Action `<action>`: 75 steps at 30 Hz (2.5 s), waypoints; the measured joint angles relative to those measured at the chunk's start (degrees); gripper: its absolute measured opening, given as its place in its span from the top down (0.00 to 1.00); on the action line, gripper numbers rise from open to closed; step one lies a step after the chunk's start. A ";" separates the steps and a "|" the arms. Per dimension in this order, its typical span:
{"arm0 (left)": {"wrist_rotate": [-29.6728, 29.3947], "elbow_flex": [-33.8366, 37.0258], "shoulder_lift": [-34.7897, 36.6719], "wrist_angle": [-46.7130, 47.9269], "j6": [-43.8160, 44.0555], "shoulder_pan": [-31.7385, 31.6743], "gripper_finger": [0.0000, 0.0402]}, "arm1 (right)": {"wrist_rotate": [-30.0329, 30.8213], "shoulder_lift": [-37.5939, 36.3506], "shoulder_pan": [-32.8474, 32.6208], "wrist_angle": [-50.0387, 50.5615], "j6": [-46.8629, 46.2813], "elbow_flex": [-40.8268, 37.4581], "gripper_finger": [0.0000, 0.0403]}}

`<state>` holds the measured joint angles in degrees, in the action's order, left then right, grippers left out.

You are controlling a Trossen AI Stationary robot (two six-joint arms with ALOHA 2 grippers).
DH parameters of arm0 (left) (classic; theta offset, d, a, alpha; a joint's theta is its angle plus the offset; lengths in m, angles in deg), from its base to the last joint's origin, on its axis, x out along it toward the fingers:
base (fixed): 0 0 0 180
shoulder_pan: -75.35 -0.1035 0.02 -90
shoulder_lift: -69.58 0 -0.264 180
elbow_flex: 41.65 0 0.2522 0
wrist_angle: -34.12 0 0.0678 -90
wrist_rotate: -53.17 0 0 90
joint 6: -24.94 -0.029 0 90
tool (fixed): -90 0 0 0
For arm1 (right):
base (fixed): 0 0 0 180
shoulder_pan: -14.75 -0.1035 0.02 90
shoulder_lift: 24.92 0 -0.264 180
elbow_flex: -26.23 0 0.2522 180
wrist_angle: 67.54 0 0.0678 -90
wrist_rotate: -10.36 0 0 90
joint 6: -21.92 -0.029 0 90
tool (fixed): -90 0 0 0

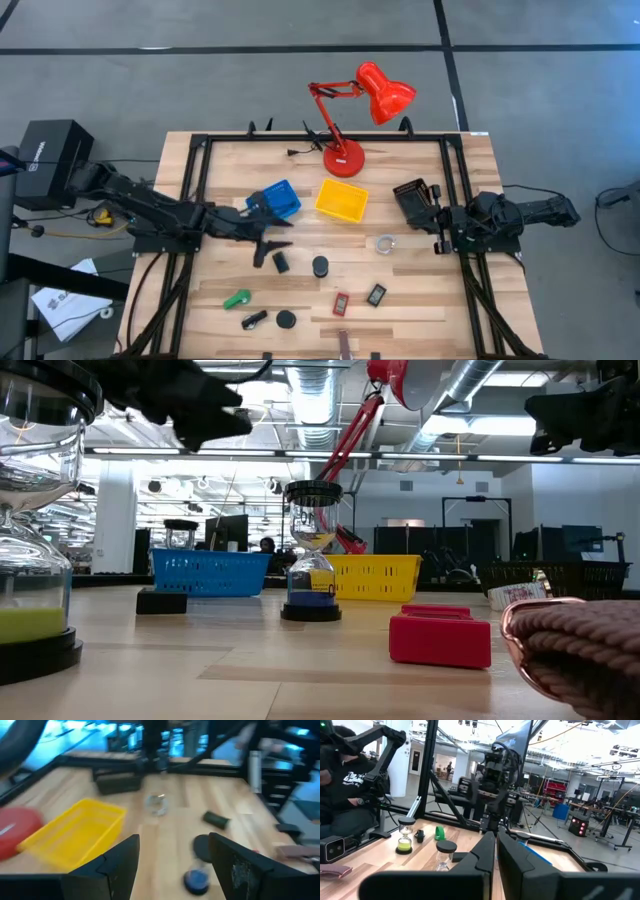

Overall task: Pick & Place Office items
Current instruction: Put the left black digital clock into the yellow bin

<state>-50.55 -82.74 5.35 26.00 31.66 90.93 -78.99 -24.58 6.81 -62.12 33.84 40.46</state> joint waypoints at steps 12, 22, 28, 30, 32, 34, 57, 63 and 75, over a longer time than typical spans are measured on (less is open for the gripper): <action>5.56 -20.44 -14.58 22.51 -11.60 2.57 0.43 | 0.00 0.00 0.00 0.16 0.02 -0.02 0.97; 7.69 -26.59 -23.95 50.99 -3.62 4.73 0.43 | 0.00 0.02 0.00 0.40 0.03 -0.02 0.97; 7.77 -25.42 -27.61 51.96 -6.69 5.57 0.43 | 0.00 0.02 0.02 0.30 0.04 0.00 0.97; 7.75 -25.38 -28.18 52.00 -9.21 5.57 0.43 | 0.00 0.02 0.02 0.22 0.07 0.00 0.97; 7.08 -25.38 -28.49 51.52 -12.80 5.57 0.43 | 0.00 0.02 0.02 0.20 0.07 -0.02 0.97; 6.60 -25.39 -29.07 51.33 -15.84 5.57 0.43 | 0.00 0.02 0.02 0.17 0.05 -0.02 0.97; 9.32 -21.81 -32.10 47.75 -27.83 1.16 0.43 | 0.00 0.01 0.02 0.33 0.04 -0.01 0.97; 11.23 -20.21 -31.97 45.19 -27.92 0.98 0.45 | 0.00 0.00 0.02 0.33 0.07 -0.01 0.97; 12.17 -20.09 -31.85 43.40 -27.30 0.13 0.60 | 0.02 0.02 0.02 0.37 0.06 0.00 0.97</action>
<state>-38.39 -102.84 -26.50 69.41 4.36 91.06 -78.98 -24.56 6.83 -61.74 33.90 40.46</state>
